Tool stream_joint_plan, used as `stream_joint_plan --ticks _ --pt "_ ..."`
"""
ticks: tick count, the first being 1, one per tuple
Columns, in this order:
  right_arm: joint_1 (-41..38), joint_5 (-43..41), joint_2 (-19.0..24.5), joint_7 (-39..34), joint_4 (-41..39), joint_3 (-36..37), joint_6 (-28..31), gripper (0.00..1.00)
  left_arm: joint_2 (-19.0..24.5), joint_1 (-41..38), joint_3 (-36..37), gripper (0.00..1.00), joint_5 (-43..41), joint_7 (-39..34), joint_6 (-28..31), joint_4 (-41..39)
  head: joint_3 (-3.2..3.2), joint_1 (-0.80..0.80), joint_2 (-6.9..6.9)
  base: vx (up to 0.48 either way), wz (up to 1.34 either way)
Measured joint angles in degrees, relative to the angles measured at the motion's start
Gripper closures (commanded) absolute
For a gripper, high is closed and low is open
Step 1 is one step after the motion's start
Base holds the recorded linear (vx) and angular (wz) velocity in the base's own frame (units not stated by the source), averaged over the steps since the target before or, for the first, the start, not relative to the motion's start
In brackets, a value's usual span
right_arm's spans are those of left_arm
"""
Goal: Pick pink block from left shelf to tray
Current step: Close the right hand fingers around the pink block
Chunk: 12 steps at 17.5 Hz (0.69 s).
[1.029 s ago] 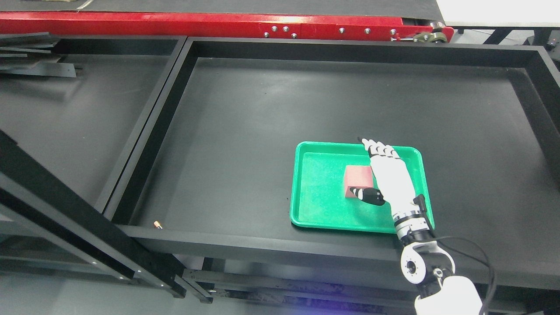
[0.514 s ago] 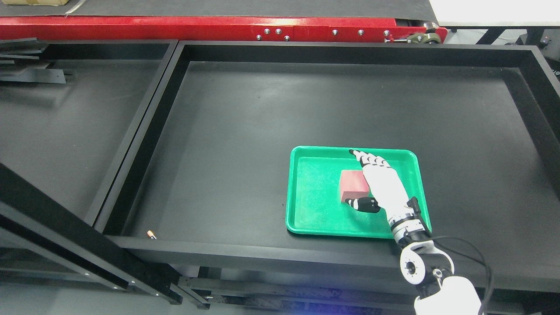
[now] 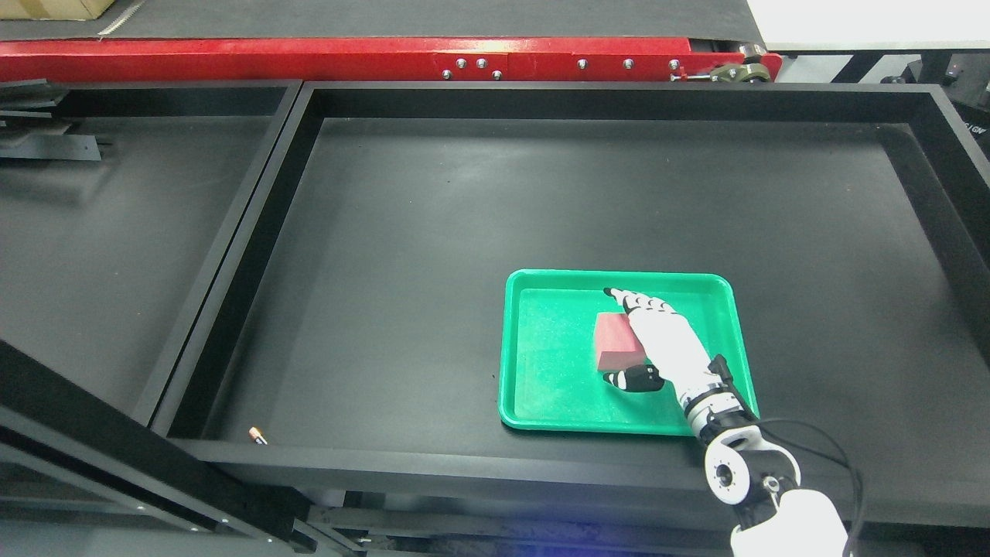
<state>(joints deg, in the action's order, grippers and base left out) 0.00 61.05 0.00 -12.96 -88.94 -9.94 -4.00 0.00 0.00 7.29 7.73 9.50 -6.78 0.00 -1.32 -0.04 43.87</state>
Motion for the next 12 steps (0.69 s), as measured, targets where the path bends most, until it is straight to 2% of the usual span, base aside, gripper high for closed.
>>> stream_joint_plan --ticks 7,10,12 --pt "0.0 -0.04 0.0 -0.64 0.8 -0.41 -0.01 0.02 0.0 0.0 0.0 0.0 0.0 0.0 0.0 0.0 0.0 0.0 0.0 0.032 -0.02" --pt "0.0 -0.05 0.0 -1.29 1.24 -0.49 -0.01 0.08 0.0 0.0 0.0 0.0 0.0 0.0 0.0 0.0 0.0 0.0 0.0 0.014 0.0" --pt "0.01 -0.05 0.0 -2.72 1.52 -0.53 -0.01 0.16 0.0 0.0 0.0 0.0 0.0 0.0 0.0 0.0 0.0 0.0 0.0 0.006 0.0"
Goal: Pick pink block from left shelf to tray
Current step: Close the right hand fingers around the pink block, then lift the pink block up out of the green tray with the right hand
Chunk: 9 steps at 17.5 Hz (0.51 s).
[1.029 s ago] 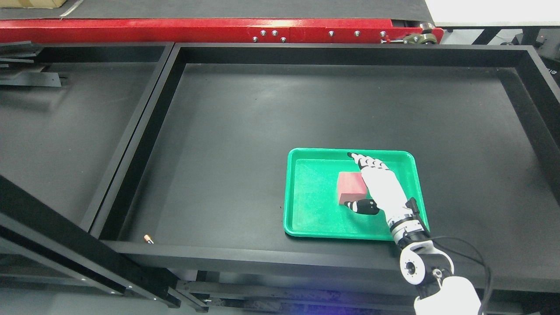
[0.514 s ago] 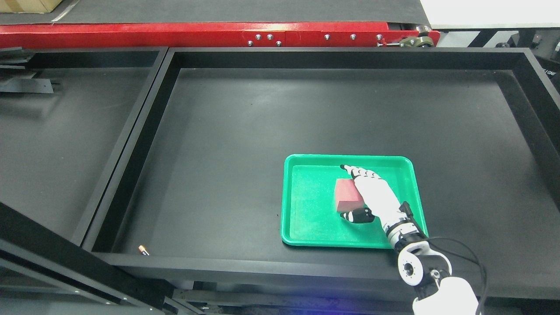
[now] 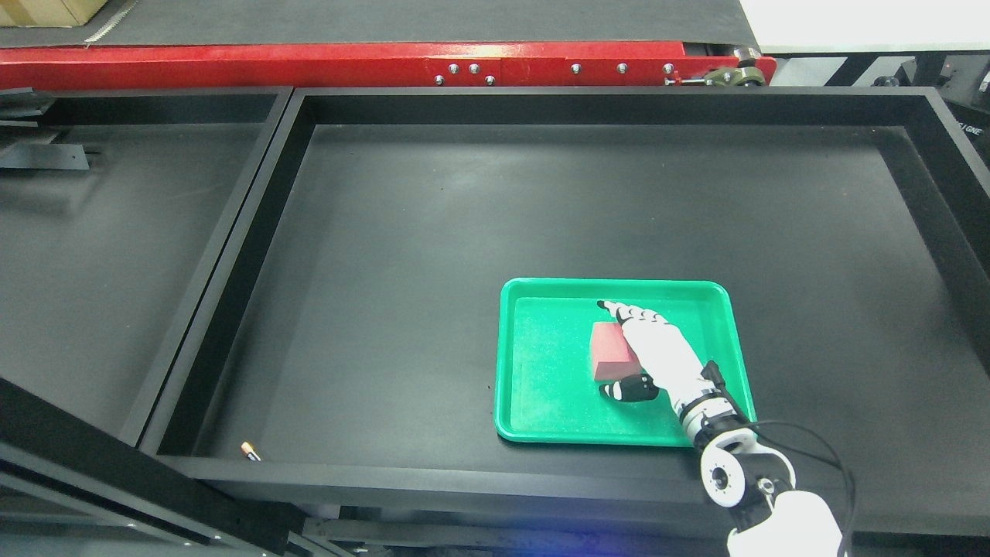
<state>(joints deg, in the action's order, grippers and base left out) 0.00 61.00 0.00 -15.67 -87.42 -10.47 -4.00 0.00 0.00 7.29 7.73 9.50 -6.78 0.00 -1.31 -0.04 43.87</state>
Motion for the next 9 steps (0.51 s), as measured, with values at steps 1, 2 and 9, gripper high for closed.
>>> stream_joint_plan --ticks 1,2,9 --pt "0.01 0.0 0.0 -0.44 0.1 0.0 0.0 0.2 0.0 0.0 0.0 0.0 0.0 0.0 0.0 0.0 0.0 0.0 0.0 0.0 0.0" --pt "0.01 0.0 0.0 -0.74 0.21 0.0 0.0 0.29 0.0 0.0 0.0 0.0 0.0 0.0 0.0 0.0 0.0 0.0 0.0 0.0 0.0" --pt "0.02 -1.51 0.0 -1.85 0.7 0.19 -0.06 0.94 0.0 0.0 0.0 0.0 0.0 0.0 0.0 0.0 0.0 0.0 0.0 0.003 0.0"
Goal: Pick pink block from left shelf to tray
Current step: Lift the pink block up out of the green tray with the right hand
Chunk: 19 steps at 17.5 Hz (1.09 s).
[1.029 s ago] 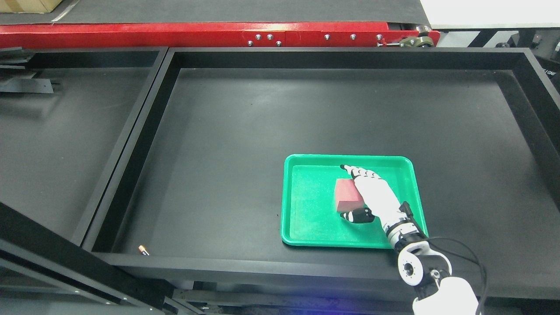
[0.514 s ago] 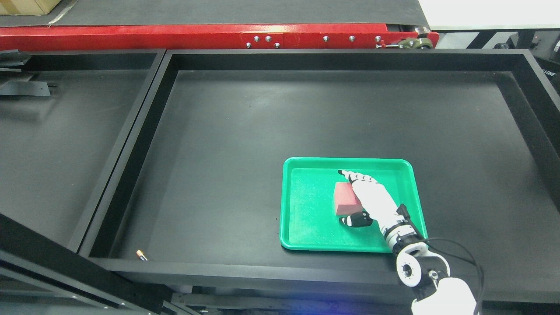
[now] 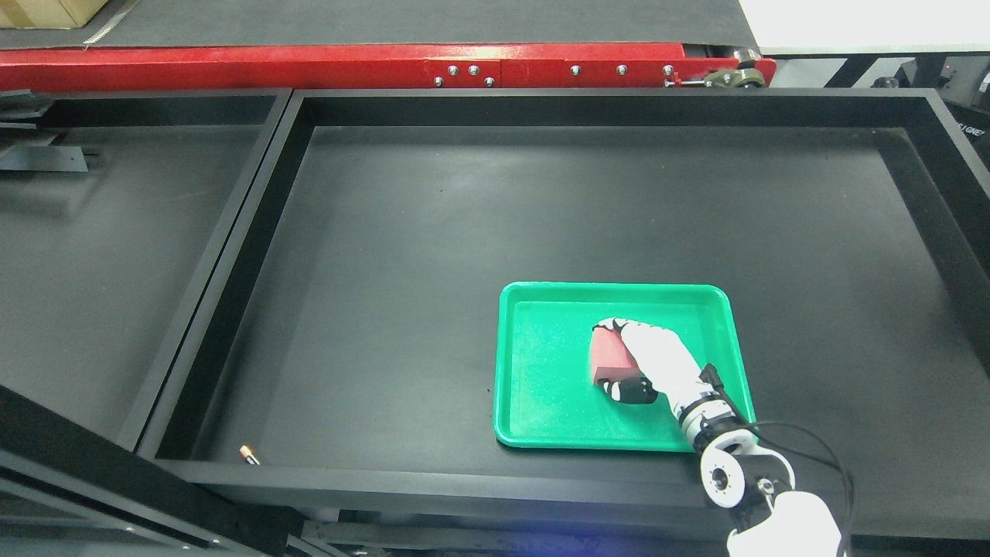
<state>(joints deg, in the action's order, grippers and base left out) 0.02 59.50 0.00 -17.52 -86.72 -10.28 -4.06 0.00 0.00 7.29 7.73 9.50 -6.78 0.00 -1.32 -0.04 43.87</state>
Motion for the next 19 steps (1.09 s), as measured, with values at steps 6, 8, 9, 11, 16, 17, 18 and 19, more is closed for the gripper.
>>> stream_joint_plan --ticks 6,8,9,11,16,17,18,19 --pt "-0.04 -4.94 0.0 2.41 0.05 1.75 -3.7 0.96 0.0 0.0 0.0 0.0 0.0 0.0 0.0 0.0 0.0 0.0 0.0 0.01 0.0" --pt "-0.04 -5.84 0.0 6.34 -0.53 3.44 -7.75 0.95 0.0 0.0 0.0 0.0 0.0 0.0 0.0 0.0 0.0 0.0 0.0 0.011 0.0" --pt "-0.04 -6.09 0.0 7.83 -0.81 4.01 -9.3 0.95 0.0 0.0 0.0 0.0 0.0 0.0 0.0 0.0 0.0 0.0 0.0 0.0 0.0" --pt "-0.04 -6.73 0.0 10.82 -1.48 5.11 -12.2 0.95 0.0 0.0 0.0 0.0 0.0 0.0 0.0 0.0 0.0 0.0 0.0 0.0 0.0" --pt "-1.02 -8.82 0.0 19.11 -3.42 7.19 -20.32 0.95 0.0 0.0 0.0 0.0 0.0 0.0 0.0 0.0 0.0 0.0 0.0 0.0 0.0" --pt "-1.26 -9.02 0.0 20.59 -3.71 7.46 -21.5 0.95 0.0 0.0 0.0 0.0 0.0 0.0 0.0 0.0 0.0 0.0 0.0 0.0 0.0" --pt "-1.45 -9.21 0.0 22.02 -3.99 7.72 -22.56 0.95 0.0 0.0 0.0 0.0 0.0 0.0 0.0 0.0 0.0 0.0 0.0 0.0 0.0" --pt "-1.62 -9.39 0.0 23.7 -4.26 7.97 -23.22 0.95 0.0 0.0 0.0 0.0 0.0 0.0 0.0 0.0 0.0 0.0 0.0 0.0 0.0"
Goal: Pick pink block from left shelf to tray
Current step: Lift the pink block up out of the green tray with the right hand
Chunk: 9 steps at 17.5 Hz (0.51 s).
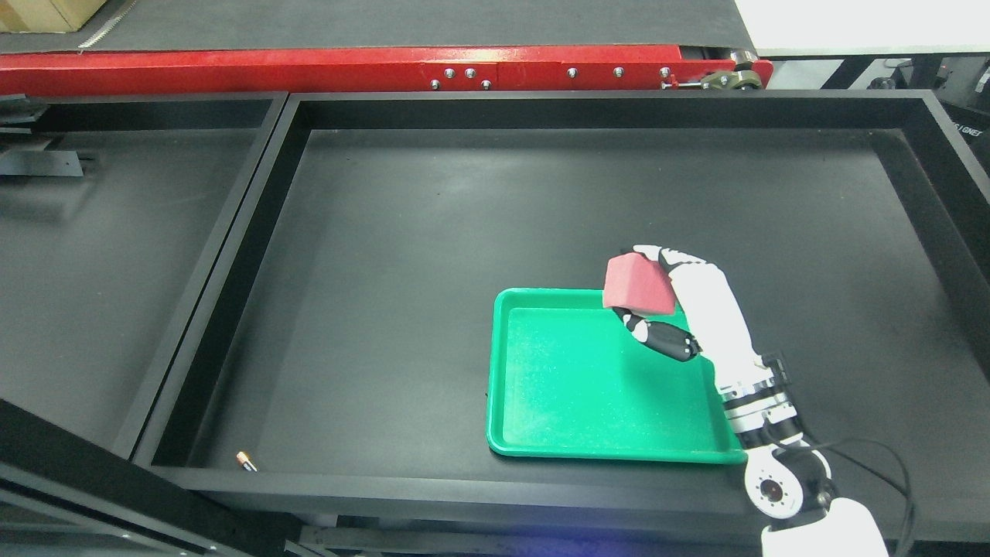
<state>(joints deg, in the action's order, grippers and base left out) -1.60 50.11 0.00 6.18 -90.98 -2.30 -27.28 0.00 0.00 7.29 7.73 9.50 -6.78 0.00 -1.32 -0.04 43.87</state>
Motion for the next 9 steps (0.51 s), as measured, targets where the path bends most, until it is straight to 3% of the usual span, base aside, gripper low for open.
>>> stream_joint_plan --ticks 9 --pt "-1.18 -0.84 0.0 10.09 -1.55 1.4 -1.24 0.95 0.0 0.0 0.0 0.0 0.0 0.0 0.0 0.0 0.0 0.0 0.0 -0.041 0.04"
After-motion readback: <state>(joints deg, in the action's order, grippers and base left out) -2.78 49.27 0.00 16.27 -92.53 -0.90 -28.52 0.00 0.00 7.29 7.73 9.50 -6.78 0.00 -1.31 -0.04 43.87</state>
